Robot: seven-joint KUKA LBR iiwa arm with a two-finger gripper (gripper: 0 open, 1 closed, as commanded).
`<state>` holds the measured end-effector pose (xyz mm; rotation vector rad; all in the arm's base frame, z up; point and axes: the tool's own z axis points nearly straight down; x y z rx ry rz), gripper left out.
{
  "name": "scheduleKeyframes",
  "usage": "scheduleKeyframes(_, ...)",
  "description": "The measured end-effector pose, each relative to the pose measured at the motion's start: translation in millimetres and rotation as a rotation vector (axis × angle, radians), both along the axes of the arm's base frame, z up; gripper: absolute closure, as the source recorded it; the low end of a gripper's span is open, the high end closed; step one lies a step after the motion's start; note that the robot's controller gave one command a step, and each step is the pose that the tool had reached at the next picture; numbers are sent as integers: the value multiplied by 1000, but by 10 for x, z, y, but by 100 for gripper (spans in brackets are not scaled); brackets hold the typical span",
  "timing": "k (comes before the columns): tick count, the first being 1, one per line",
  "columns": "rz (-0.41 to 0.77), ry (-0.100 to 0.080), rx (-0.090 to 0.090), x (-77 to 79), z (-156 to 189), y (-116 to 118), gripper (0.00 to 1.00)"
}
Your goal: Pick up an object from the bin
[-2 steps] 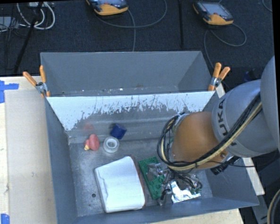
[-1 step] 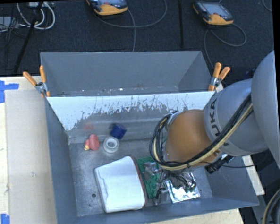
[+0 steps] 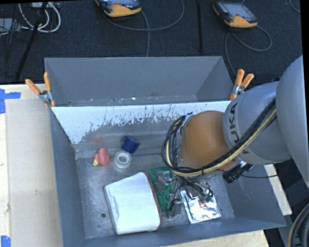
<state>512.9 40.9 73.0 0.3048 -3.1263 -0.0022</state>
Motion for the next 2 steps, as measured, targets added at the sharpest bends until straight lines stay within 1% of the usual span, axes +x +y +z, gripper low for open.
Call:
scheduleKeyframes(1,-4,-5,3,201,3,-93,100)
scheduleKeyframes(2,1,6,5,792,2,-313,100)
